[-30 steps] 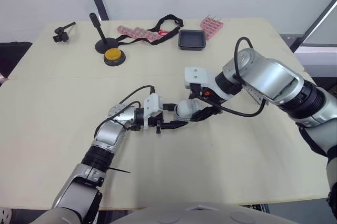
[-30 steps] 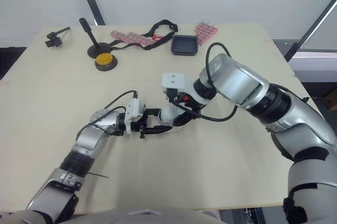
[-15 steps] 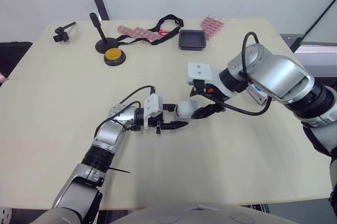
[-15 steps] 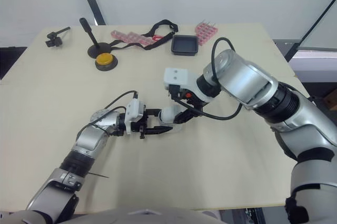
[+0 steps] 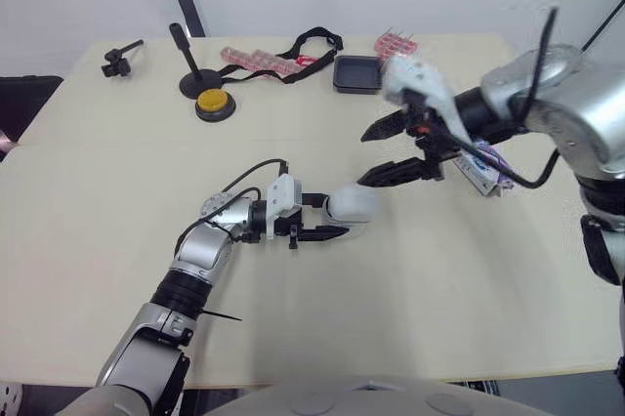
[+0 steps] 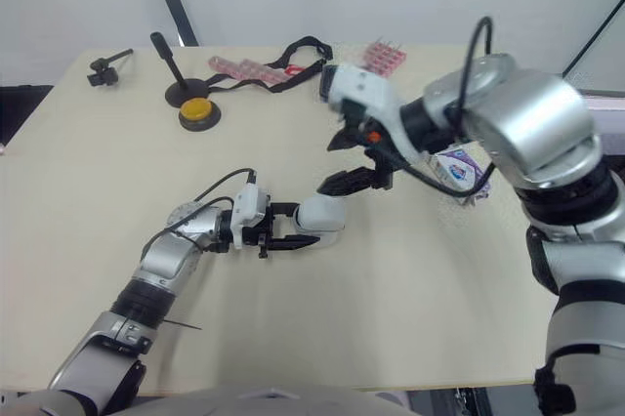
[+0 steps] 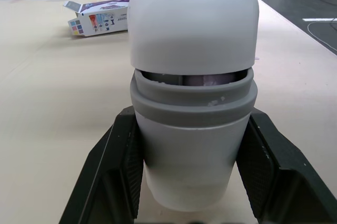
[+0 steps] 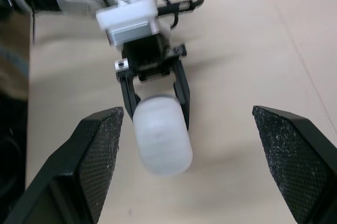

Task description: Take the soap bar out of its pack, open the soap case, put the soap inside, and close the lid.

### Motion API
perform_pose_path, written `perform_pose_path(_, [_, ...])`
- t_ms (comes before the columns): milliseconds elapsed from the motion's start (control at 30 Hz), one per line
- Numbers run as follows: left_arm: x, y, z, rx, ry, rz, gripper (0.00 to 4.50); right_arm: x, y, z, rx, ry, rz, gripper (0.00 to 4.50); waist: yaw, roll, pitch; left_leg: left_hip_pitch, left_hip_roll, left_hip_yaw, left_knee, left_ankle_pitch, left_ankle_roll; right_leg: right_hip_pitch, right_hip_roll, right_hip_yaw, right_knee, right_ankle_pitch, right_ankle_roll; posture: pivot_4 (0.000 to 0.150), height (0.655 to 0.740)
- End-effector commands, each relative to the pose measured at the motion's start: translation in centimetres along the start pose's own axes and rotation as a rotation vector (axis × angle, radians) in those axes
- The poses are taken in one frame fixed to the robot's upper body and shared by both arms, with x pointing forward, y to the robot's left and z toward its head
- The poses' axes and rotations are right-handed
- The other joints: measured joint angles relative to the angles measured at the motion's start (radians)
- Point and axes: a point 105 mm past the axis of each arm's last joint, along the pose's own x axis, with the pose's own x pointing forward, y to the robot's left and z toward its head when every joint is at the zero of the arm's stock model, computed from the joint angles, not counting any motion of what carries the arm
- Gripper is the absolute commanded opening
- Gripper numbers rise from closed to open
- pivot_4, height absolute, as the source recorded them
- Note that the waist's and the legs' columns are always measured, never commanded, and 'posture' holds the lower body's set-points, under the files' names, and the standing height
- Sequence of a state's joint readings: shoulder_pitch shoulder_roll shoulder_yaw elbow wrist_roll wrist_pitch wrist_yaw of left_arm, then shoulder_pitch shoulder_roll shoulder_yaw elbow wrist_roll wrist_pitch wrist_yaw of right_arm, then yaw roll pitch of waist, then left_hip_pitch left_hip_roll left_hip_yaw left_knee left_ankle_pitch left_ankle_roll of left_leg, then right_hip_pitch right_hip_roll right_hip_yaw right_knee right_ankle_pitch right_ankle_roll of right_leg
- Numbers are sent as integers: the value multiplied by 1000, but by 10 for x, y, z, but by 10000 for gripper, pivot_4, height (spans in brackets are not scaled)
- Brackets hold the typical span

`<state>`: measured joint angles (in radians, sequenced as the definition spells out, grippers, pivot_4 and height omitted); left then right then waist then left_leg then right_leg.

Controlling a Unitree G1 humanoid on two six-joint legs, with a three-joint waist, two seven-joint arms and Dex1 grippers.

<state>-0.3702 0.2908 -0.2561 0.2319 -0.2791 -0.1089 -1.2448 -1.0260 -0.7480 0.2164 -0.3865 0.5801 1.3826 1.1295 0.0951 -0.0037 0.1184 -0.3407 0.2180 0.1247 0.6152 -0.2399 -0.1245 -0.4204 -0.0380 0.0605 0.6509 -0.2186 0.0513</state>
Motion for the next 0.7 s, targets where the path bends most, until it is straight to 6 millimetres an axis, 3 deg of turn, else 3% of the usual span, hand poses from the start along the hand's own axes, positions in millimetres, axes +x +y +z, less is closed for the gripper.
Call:
perform_pose_path(33, [-4, 2, 2, 19, 9, 3, 19470, -18, -14, -2, 2, -144, -114, 42099, 3, 0, 0, 0, 0, 0, 0, 0, 0, 0, 0, 0, 0, 0, 0, 1500, 7291])
perform_pose_path(67, [-4, 2, 2, 18, 9, 4, 19470, -20, -14, -8, -4, -172, -112, 42099, 5, 0, 0, 0, 0, 0, 0, 0, 0, 0, 0, 0, 0, 0, 0, 1500, 7291])
perform_pose_path(100, [-4, 2, 2, 18, 9, 5, 19470, -21, -12, -17, -7, -185, -106, 36638, 7, 0, 0, 0, 0, 0, 0, 0, 0, 0, 0, 0, 0, 0, 0, 1500, 7291])
perform_pose_path(333, [-7, 3, 0, 16, 11, 15, 19470, -27, -13, -47, -58, -394, -179, 13699, 4, 0, 0, 0, 0, 0, 0, 0, 0, -1, 0, 1, 0, 0, -1, 1500, 7291])
perform_pose_path(467, [-8, 4, -1, 18, 18, 20, 19470, -22, -5, -74, -87, -360, -174, 819, 1, 0, 0, 0, 0, 0, 0, 0, 1, 0, -1, 1, 0, -2, -4, 1500, 7291])
perform_pose_path(700, [-7, 4, -2, 21, 19, 19, 19470, -2, 5, -110, -140, -226, -142, 112, -10, 0, 0, 0, 0, 0, 0, -1, 2, 0, -1, 1, 0, -3, -4, 1500, 7291])
